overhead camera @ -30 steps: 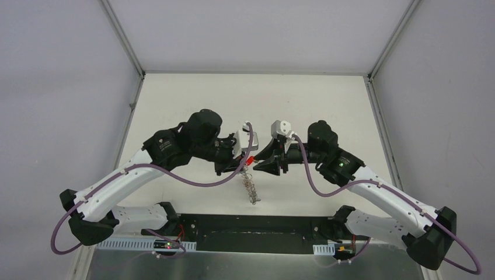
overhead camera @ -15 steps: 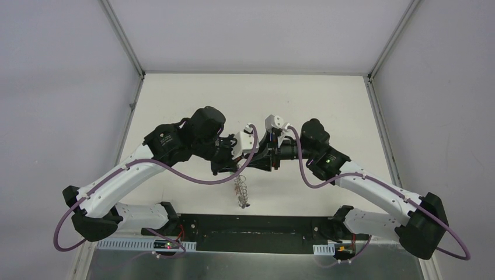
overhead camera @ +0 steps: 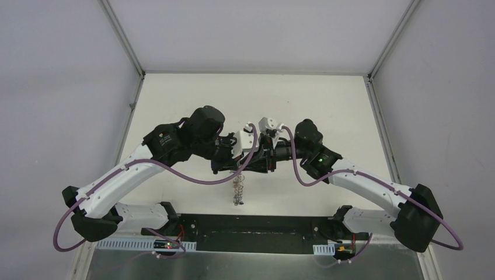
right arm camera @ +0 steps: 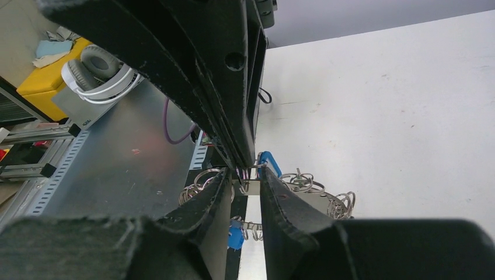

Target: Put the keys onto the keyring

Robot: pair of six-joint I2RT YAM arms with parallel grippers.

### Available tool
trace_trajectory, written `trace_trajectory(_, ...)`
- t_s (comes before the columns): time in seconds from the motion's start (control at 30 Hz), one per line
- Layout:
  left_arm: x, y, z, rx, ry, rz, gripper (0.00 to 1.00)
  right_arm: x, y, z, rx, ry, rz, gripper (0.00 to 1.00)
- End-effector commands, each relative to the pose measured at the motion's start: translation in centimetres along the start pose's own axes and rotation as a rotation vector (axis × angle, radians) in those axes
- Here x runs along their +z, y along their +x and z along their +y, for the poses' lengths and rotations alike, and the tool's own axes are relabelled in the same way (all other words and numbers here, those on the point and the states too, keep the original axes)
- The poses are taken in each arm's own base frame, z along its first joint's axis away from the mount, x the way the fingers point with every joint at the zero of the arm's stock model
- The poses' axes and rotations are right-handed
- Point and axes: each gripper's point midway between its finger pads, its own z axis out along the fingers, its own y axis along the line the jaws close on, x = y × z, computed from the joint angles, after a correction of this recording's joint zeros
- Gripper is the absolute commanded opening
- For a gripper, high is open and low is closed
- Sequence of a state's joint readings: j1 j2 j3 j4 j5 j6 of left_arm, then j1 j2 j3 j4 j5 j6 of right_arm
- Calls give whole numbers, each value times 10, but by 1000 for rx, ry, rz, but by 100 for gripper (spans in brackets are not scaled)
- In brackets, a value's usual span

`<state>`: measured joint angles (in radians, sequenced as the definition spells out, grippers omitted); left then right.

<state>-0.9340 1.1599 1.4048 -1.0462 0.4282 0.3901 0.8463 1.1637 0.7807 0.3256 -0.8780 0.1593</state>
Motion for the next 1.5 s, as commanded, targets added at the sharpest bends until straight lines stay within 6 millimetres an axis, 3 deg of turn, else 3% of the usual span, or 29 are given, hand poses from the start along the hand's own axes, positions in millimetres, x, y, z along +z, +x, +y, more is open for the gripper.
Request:
trace_trajectory(0.0,-14,-29,5,54,-34,-121,0,6,-10,9,-39,-59,-31,27)
trace_trajectory(0.07,-14,-29,5,54,-36,-126,0,6,-8,8,-37,-58,-27,25)
trace_trajectory(0.27,-15,-30,4,49,-33,-130,0,8,-6,6,-36,-60,-22,1)
trace_trajectory(0.43,-16,-30,4,41,-45,-147,0,7,-10,8,-48,-60,-29,0)
trace_trajectory(0.47,-17,-29,5,36,-54,-153,4,6,-11,8,-56,-54,-33,0)
trace_trajectory(0.57,-21,-30,8,19,-104,-198,38,3,-13,10,-77,-42,-45,0)
trace_trajectory(0.7,-29,-30,12,12,-182,-305,51,-1,-13,12,-94,-33,-54,0)
trace_trajectory(0.93,-40,-26,4,-4,-232,-513,50,-5,-16,18,-117,-43,-74,0)
trace_trajectory(1.17,-41,-27,-7,8,-210,-692,40,-7,-21,29,-149,-87,-95,0)
trace_trajectory(1.47,-28,-22,-13,-9,-156,-712,26,-9,-24,35,-164,-106,-105,0)
